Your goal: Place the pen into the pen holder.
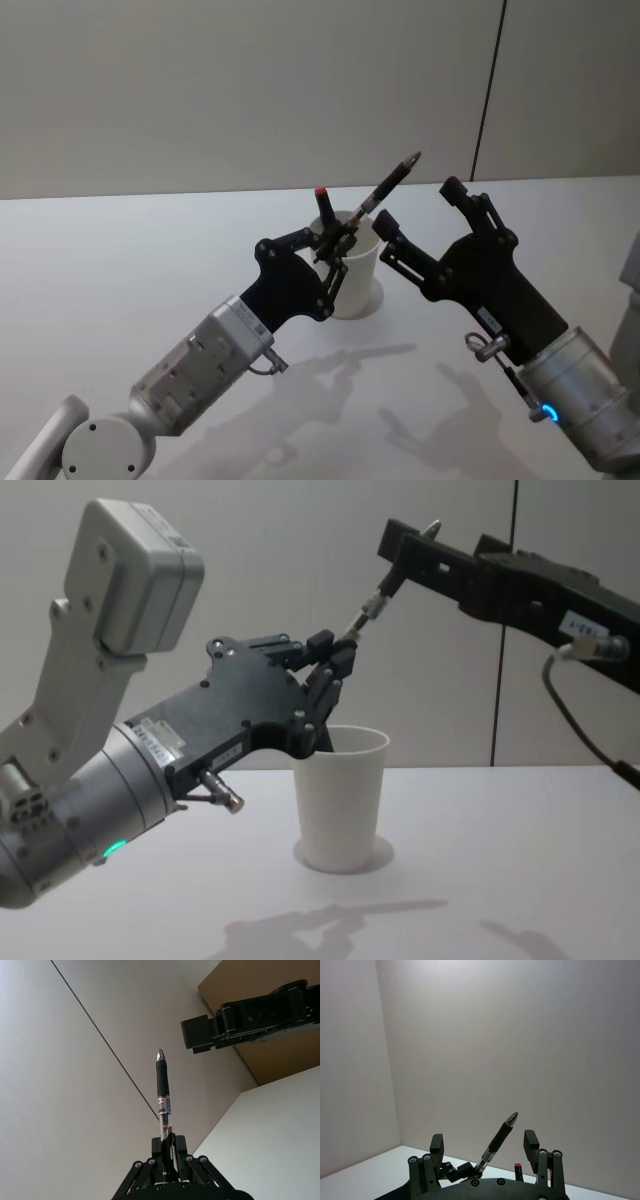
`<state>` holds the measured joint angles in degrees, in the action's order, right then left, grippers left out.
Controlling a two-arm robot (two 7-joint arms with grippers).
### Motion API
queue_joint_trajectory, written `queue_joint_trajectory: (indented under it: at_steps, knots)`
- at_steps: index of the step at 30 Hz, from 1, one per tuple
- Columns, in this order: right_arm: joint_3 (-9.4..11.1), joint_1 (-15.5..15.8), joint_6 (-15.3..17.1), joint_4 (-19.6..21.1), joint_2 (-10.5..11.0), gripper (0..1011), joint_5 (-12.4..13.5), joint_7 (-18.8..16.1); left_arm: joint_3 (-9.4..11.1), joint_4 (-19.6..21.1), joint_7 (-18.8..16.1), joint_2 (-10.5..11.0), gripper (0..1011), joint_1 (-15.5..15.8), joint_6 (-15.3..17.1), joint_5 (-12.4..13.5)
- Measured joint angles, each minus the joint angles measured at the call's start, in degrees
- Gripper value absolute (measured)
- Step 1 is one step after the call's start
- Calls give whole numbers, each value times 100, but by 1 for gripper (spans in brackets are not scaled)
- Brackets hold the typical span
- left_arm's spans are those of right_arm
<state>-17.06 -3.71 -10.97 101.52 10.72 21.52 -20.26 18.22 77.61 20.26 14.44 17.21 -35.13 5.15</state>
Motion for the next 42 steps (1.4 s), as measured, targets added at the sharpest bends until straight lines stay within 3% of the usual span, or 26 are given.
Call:
queue_joint_trajectory:
  at_steps: [21,31,42]
  knots:
    - [56,-137,235,-282,-76,1001,673,-36,-4,-47,-14,-15,171,28,15,-20]
    - [73,-357,391,-641,-222,1001,1162,-142,-4,-53,-14,-17,171,33,15,-23]
    - [72,-633,524,-1022,-385,1001,1521,-366,-4,-56,-13,-17,171,34,15,-23]
